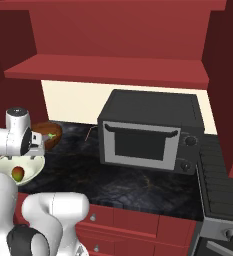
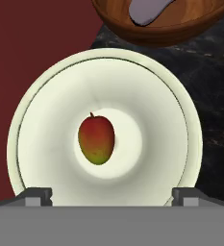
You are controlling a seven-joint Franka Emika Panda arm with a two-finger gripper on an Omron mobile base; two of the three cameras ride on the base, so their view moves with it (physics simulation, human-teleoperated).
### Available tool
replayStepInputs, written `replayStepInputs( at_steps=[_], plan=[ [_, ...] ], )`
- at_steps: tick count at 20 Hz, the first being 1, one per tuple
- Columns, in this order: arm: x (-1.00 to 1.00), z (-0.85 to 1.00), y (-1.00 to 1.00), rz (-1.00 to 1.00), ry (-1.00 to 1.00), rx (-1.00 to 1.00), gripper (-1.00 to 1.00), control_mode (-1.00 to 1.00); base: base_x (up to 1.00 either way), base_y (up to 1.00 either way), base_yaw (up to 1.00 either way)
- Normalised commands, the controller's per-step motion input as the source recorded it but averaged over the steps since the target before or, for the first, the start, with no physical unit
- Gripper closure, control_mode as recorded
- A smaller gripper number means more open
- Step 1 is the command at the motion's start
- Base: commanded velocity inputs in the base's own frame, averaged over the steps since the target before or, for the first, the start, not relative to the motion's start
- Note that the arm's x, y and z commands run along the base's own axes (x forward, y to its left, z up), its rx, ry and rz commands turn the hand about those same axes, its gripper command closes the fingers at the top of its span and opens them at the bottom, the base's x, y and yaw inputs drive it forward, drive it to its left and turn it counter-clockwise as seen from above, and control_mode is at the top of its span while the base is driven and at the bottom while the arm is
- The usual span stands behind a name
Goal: Pick both bowls and place them on the counter. Then place the mango in one bowl and place the eggplant in the other bowl.
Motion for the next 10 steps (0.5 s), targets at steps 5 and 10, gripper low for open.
replayStepInputs(
  at_steps=[5,10],
  plan=[
    [-0.28,0.48,-0.55,0.00,-0.03,0.00,-1.00,-1.00,0.00,0.00,0.00],
    [-0.33,0.43,-0.56,0.00,-0.01,0.00,-1.00,-1.00,0.00,0.00,0.00]
  ],
)
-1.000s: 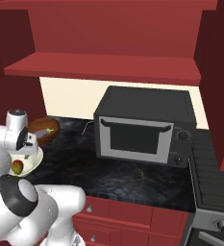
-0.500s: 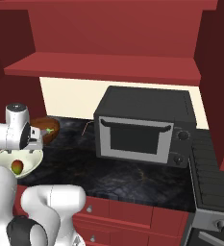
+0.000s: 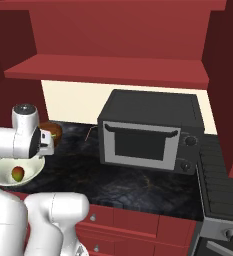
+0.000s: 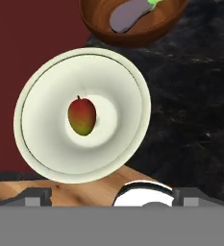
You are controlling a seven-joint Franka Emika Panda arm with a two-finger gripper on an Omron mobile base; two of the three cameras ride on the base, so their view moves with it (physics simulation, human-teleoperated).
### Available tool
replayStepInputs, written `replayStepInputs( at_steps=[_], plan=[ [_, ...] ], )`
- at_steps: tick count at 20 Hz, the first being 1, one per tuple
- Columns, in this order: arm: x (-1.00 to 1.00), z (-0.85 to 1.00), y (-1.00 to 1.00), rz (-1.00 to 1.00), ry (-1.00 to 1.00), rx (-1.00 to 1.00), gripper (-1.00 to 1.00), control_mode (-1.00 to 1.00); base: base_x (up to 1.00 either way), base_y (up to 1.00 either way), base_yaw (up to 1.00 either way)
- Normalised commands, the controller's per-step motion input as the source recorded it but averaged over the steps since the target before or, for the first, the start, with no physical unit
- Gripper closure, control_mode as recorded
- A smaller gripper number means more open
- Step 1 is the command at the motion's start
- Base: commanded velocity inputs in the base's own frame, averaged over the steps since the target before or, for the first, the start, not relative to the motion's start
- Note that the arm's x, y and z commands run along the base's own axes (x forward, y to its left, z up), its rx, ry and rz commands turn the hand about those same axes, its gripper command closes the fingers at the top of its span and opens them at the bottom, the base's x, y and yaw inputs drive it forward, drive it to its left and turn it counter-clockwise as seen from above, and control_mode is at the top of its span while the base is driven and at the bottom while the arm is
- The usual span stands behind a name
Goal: Pick both bowls and place them on the counter. Then place the mango in one bowl and place the eggplant in the other bowl.
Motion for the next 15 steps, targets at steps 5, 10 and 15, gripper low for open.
replayStepInputs(
  at_steps=[5,10,15],
  plan=[
    [-0.37,0.42,-0.52,0.00,-0.01,-0.02,-1.00,-1.00,0.00,0.00,0.00],
    [-0.46,0.37,-0.44,0.00,0.00,-0.02,-1.00,-1.00,0.00,0.00,0.00],
    [-0.54,0.28,-0.46,-0.04,-0.01,-0.03,-1.00,-1.00,0.00,0.00,0.00]
  ],
)
